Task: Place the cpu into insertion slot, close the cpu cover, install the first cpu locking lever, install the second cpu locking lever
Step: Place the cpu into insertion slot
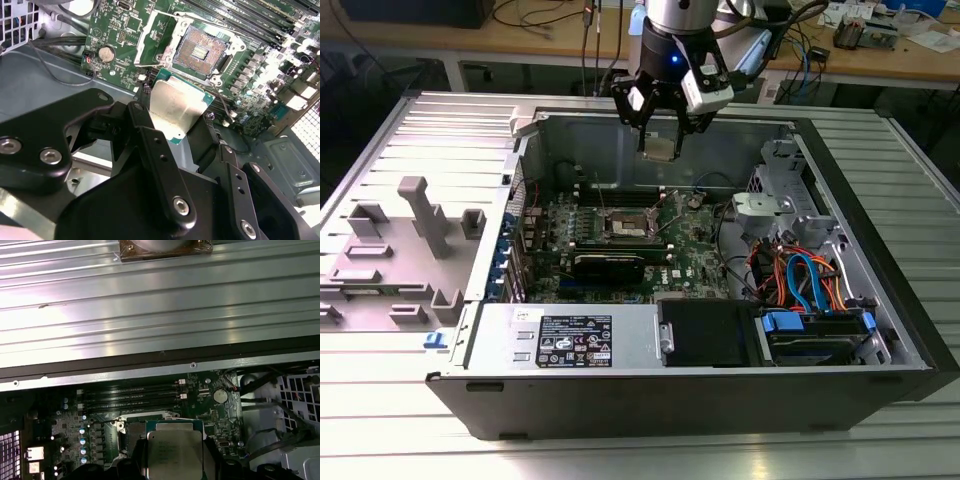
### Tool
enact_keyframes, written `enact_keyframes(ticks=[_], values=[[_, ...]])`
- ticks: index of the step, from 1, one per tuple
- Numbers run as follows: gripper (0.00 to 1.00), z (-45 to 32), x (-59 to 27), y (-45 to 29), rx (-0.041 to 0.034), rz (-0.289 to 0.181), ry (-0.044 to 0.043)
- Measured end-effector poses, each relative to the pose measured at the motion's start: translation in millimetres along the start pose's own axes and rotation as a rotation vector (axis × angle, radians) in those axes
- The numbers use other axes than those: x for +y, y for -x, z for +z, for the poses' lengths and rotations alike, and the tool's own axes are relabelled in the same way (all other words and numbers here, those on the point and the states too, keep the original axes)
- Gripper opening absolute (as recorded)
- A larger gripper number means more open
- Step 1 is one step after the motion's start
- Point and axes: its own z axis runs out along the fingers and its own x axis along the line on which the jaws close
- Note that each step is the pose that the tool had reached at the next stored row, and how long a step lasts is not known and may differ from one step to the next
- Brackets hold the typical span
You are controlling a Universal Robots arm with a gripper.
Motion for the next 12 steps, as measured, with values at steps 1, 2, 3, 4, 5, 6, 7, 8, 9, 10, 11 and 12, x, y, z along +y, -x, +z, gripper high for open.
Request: enact_keyframes(ticks=[1,2,3,4,5,6,7,8,9,10,11,12], values=[[0.54,0.2,0.0,0.0,-0.0003,0.003,0.0001],[0.54,0.3,0.0,0.0,-0.0005,0.007,0.0001],[0.54,0.5,-0.1,0.0,-0.0008,0.011,0.0002],[0.54,0.7,-0.1,0.0,-0.0012,0.015,0.0003],[0.54,1.0,-0.1,0.0,-0.0016,0.021,0.0004],[0.54,1.2,-0.1,0.0,-0.002,0.026,0.0005],[0.54,1.4,-0.1,0.0,-0.0025,0.033,0.0006],[0.54,1.6,-0.1,0.0,-0.0029,0.038,0.0007],[0.54,2.0,-0.1,0.0,-0.0038,0.051,0.0009],[0.54,2.3,-0.2,0.0,-0.0044,0.06,0.0011],[0.54,2.4,-0.2,0.0,-0.0048,0.066,0.0012],[0.54,2.6,-0.2,0.0,-0.0052,0.074,0.0012]])
